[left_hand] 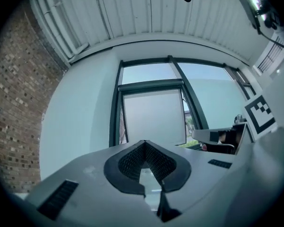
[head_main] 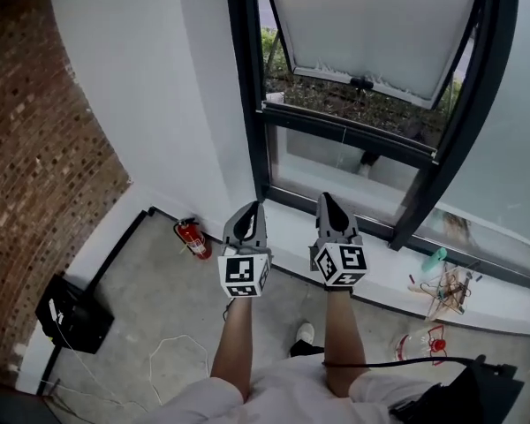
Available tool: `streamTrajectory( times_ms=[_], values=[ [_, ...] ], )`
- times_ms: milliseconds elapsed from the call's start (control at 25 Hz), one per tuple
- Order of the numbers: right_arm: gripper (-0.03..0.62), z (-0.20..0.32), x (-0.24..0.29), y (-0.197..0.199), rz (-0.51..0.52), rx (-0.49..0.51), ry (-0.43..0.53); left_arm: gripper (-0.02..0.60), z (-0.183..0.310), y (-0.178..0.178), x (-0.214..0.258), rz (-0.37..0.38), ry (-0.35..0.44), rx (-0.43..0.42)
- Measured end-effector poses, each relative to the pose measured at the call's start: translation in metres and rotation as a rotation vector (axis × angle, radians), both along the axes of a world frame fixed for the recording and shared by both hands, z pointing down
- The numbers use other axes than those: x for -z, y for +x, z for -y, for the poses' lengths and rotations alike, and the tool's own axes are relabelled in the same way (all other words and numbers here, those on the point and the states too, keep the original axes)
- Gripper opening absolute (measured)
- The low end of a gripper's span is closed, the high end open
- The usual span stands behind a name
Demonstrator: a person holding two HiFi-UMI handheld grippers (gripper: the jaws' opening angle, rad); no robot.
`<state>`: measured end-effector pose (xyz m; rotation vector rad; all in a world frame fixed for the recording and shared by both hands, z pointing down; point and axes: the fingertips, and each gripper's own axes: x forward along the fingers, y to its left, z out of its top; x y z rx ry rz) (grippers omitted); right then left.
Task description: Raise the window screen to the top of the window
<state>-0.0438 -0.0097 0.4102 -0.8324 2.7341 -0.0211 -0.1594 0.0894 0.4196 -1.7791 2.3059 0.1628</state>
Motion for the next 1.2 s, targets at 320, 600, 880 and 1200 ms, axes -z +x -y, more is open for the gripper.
streamTrajectory(
  times_ms=[320, 600, 880, 1200],
  values=[
    [-0.003, 0.087, 0.028, -0.043, -0.05, 0.05, 0.121, 0.002, 0.12, -0.038, 0.026, -0.022, 0.031, -0.015],
    [-0.003, 0.183, 0.003, -0.014, -0.082, -0.086, 0.064, 0.002, 0.229, -0.022, -0.003, -0.023, -0.047, -0.11],
    [-0.003, 0.276, -0.007, 0.008, -0.152, -0.268, 0.054, 0.002, 0.344, -0.019, -0.012, -0.049, -0.069, -0.285],
    [-0.003, 0.348, 0.05, -0.028, -0.268, -0.384, 0.231, 0.003, 0.46, -0.039, 0.028, 0.038, -0.04, -0.476]
  ],
)
